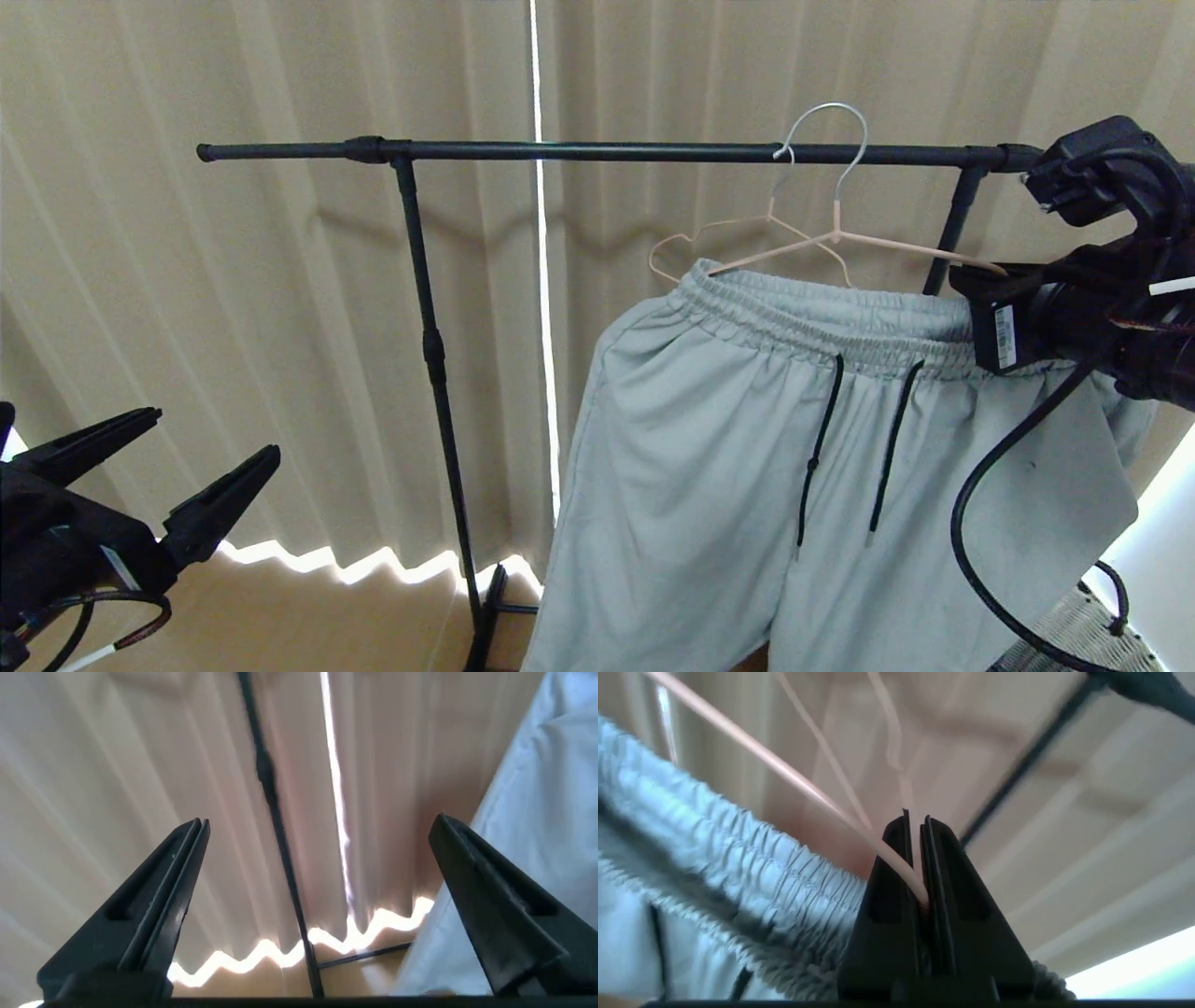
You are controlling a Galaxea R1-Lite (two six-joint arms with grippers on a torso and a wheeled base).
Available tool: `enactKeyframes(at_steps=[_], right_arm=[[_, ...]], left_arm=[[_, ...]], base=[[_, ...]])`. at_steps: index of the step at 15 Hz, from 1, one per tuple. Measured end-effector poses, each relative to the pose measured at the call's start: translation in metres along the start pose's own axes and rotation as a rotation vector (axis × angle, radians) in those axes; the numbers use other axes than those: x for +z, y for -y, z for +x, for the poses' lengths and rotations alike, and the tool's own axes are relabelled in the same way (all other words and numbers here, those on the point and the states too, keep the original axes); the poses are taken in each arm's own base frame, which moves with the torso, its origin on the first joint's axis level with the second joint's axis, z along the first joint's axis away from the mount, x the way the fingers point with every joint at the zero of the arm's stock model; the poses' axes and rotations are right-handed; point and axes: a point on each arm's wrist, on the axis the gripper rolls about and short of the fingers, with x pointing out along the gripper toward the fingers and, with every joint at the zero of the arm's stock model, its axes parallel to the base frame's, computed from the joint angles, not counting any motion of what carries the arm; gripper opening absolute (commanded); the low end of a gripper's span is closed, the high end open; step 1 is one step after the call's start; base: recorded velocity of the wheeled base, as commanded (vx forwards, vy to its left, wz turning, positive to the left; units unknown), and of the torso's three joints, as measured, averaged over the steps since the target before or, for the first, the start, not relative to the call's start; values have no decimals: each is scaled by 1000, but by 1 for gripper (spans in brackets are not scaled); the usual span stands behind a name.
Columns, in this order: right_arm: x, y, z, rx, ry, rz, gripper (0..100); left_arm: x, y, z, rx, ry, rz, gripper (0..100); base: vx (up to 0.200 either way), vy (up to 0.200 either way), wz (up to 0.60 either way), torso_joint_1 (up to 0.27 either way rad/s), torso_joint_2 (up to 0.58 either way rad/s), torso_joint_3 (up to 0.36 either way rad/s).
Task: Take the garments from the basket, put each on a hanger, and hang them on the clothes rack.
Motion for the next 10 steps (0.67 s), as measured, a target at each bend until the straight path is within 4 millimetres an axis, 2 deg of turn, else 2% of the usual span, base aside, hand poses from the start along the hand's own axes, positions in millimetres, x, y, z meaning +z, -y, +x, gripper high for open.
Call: enactKeyframes(at_steps=[1, 10], right_arm=[[1, 0, 2, -5, 0, 1, 0], [6, -2, 5, -1, 12, 8, 0]], left_arm=[[0, 0, 0, -1, 4, -1, 100], [1, 0, -2, 0, 10, 0, 100]], base=[[0, 0, 0, 0, 0, 0], [200, 0, 0, 7, 1, 3]])
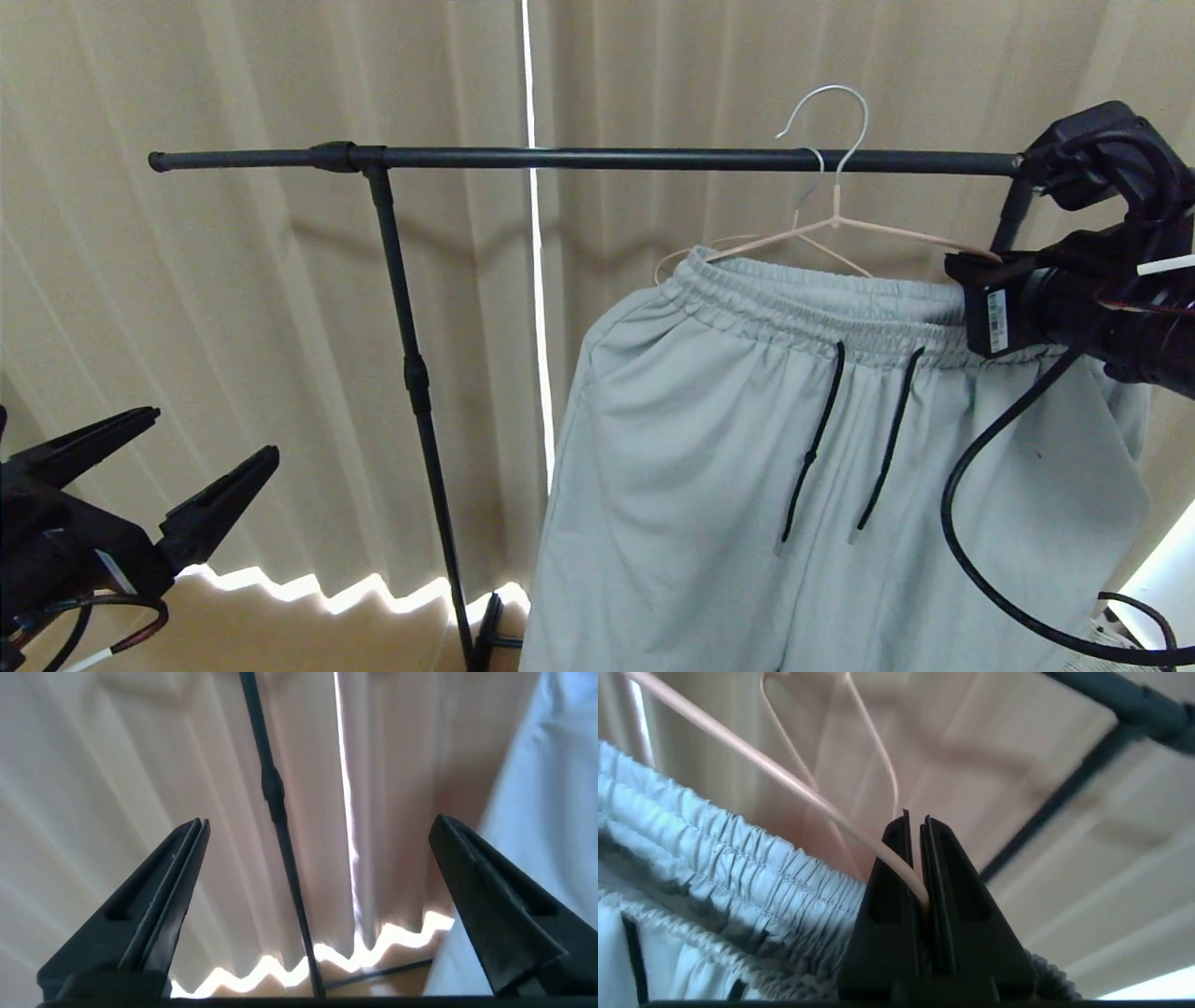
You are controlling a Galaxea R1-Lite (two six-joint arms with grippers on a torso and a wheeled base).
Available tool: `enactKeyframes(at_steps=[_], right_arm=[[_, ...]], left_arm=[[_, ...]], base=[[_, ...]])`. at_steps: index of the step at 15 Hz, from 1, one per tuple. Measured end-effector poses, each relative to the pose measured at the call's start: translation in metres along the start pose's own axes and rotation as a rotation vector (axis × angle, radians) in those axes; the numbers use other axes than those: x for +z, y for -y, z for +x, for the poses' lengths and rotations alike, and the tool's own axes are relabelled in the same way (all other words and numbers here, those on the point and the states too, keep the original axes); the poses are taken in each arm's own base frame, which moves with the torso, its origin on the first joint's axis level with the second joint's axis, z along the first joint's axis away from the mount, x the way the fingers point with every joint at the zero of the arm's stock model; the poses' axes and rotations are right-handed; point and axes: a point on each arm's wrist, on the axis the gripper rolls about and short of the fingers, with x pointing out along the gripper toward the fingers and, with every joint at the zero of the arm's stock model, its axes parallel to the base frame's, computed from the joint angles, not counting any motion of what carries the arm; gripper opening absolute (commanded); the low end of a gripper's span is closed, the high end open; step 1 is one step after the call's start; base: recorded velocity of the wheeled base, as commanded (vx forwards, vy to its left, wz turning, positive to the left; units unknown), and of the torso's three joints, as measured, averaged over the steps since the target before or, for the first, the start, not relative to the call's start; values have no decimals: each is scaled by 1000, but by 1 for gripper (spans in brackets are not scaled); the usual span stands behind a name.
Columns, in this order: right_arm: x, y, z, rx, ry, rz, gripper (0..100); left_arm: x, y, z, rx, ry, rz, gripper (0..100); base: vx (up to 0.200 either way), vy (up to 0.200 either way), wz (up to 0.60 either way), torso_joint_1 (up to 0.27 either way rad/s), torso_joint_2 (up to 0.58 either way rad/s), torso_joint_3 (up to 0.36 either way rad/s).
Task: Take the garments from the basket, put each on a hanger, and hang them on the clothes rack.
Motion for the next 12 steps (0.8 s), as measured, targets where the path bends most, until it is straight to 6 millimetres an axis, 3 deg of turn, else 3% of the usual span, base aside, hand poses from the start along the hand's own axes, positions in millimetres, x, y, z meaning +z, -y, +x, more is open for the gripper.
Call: enactKeyframes(at_steps=[4, 12], right_arm=[[2, -4, -1, 18, 8, -3, 0], [-1, -17, 4, -64, -49, -35, 0]], left_arm=[[2, 0, -2, 3, 13, 1, 100], [-1, 8, -2, -57, 6, 0, 100]], base=[[200, 0, 0, 11, 2, 4], [0, 0, 0, 0, 0, 0]])
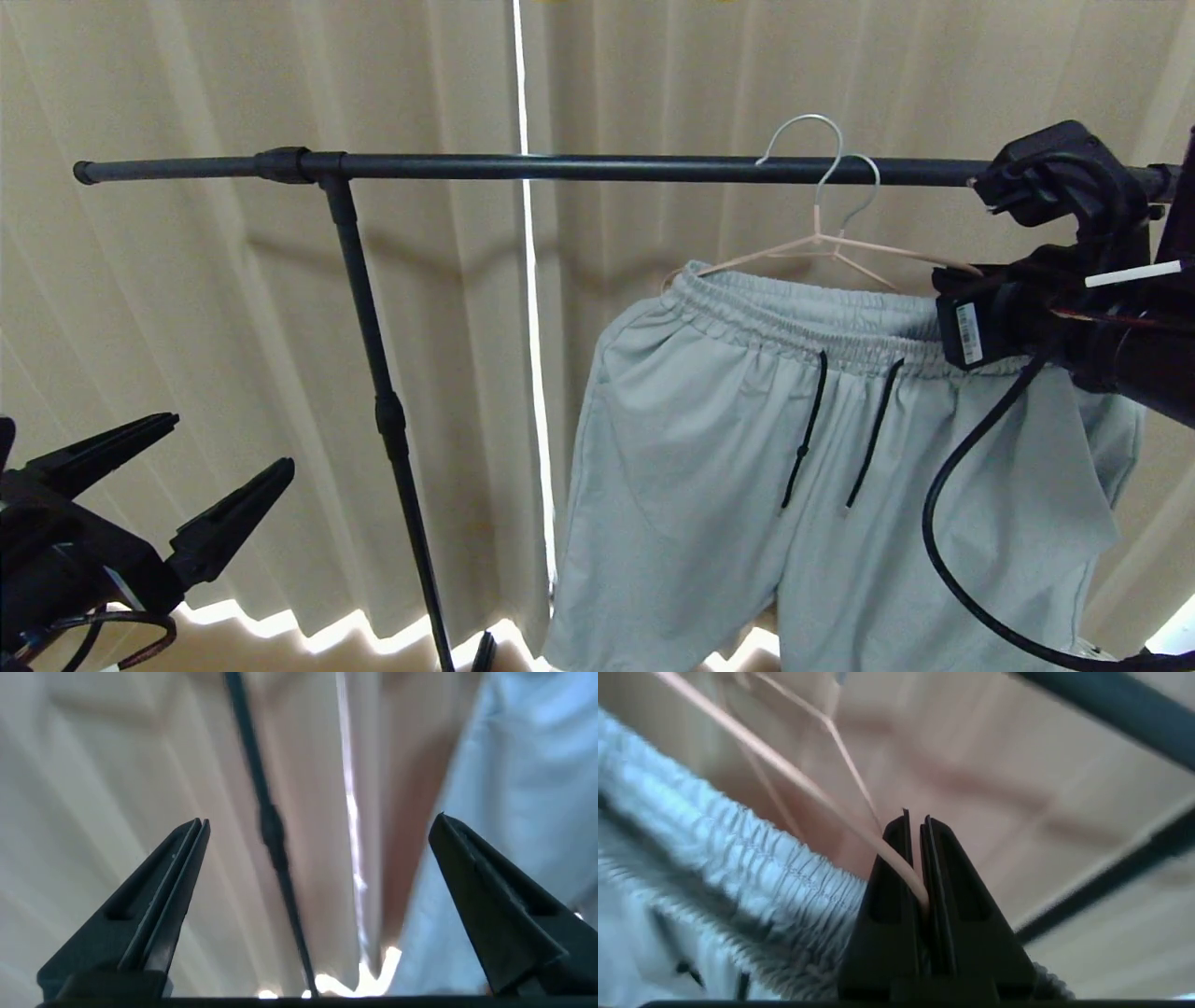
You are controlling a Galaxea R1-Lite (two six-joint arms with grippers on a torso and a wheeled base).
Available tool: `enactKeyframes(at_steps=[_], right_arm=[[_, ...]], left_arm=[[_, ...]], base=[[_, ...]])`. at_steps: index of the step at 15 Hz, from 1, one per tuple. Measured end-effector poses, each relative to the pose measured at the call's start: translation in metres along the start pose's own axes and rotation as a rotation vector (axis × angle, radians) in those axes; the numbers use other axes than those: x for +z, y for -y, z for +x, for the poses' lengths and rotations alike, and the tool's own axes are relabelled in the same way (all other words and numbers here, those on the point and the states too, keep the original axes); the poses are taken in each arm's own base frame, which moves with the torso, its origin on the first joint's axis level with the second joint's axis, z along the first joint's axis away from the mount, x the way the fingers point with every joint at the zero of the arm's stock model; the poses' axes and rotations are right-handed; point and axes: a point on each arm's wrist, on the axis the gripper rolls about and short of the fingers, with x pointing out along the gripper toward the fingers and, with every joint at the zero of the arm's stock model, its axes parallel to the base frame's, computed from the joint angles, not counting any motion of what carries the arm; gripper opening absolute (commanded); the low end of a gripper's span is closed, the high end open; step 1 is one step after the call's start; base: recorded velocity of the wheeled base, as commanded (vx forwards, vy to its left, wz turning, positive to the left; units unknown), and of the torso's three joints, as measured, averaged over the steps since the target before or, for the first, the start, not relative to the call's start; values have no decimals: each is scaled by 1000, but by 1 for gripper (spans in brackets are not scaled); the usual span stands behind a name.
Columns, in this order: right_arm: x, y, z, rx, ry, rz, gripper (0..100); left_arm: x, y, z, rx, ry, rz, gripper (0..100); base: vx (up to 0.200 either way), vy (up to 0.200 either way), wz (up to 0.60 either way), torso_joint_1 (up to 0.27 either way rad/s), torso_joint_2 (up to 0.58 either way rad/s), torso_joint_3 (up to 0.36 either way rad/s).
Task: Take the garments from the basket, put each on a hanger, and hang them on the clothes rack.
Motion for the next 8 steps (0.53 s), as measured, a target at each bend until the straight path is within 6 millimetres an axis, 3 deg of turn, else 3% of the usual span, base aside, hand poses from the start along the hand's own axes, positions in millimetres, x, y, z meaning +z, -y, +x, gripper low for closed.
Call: enactKeyframes(at_steps=[8], right_arm=[[25, -10, 19, -170, -4, -12, 0]], left_arm=[[0, 3, 0, -20, 2, 1, 100]], base=[[0, 0, 0, 0, 0, 0]])
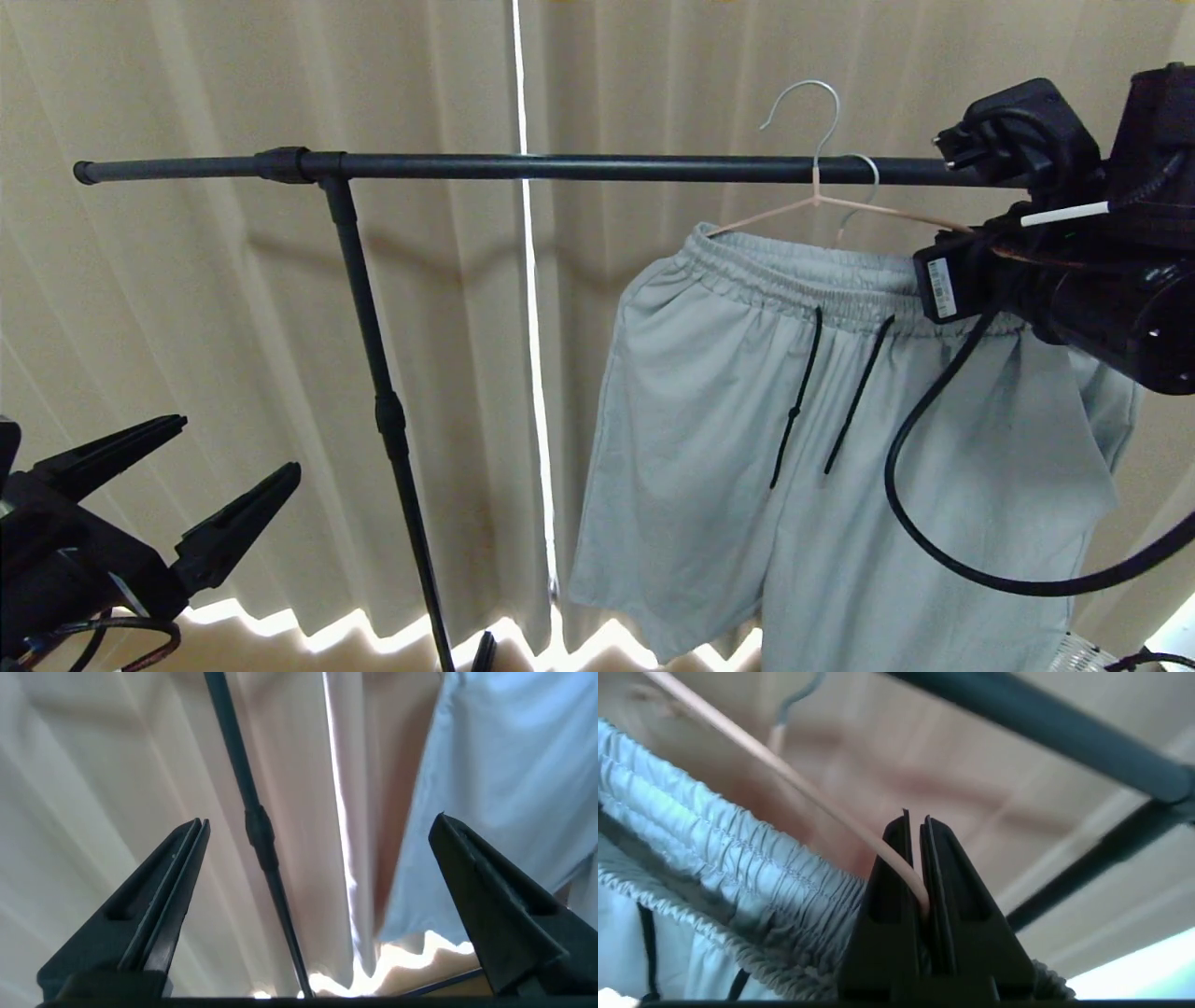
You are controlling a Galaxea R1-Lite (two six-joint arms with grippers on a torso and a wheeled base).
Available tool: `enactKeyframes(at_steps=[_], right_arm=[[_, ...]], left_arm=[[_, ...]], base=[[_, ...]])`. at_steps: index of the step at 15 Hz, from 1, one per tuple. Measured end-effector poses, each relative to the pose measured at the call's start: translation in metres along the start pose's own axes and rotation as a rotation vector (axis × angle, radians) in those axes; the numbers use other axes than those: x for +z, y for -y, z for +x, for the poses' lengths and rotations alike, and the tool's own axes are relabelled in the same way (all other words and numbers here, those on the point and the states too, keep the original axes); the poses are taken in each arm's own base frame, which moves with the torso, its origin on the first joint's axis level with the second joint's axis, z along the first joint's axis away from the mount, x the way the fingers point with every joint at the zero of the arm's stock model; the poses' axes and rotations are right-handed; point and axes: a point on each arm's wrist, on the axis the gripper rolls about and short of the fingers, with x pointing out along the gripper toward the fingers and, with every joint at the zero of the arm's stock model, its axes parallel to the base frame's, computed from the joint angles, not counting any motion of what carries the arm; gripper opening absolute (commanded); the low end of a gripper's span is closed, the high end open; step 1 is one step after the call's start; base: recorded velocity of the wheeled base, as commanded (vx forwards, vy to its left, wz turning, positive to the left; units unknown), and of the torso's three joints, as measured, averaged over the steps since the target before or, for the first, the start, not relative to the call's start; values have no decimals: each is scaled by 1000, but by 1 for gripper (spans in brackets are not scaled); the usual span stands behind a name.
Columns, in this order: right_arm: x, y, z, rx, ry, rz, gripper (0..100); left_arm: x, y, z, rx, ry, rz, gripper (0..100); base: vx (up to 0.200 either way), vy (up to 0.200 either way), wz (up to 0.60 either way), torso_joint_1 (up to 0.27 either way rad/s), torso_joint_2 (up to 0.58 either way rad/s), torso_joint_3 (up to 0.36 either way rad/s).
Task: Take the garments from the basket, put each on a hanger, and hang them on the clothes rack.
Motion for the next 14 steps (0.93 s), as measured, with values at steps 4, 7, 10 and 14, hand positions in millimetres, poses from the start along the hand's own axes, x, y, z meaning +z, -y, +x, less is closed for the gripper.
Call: enactKeyframes(at_steps=[4, 7, 10, 14], right_arm=[[0, -11, 11, -27, -24, -68, 0], [-5, -22, 15, -34, -53, -102, 0], [-12, -30, 13, -2, -95, -155, 0], [-11, -40, 4, 40, -84, -172, 0]], left_arm=[[-1, 3, 0, -22, -2, 0, 100], [-2, 5, 0, -35, -4, 1, 100], [-2, 5, 0, -36, -7, 2, 100], [-2, 5, 0, -36, -6, 2, 100]], base=[[0, 0, 0, 0, 0, 0], [0, 0, 0, 0, 0, 0], [0, 0, 0, 0, 0, 0], [0, 0, 0, 0, 0, 0]])
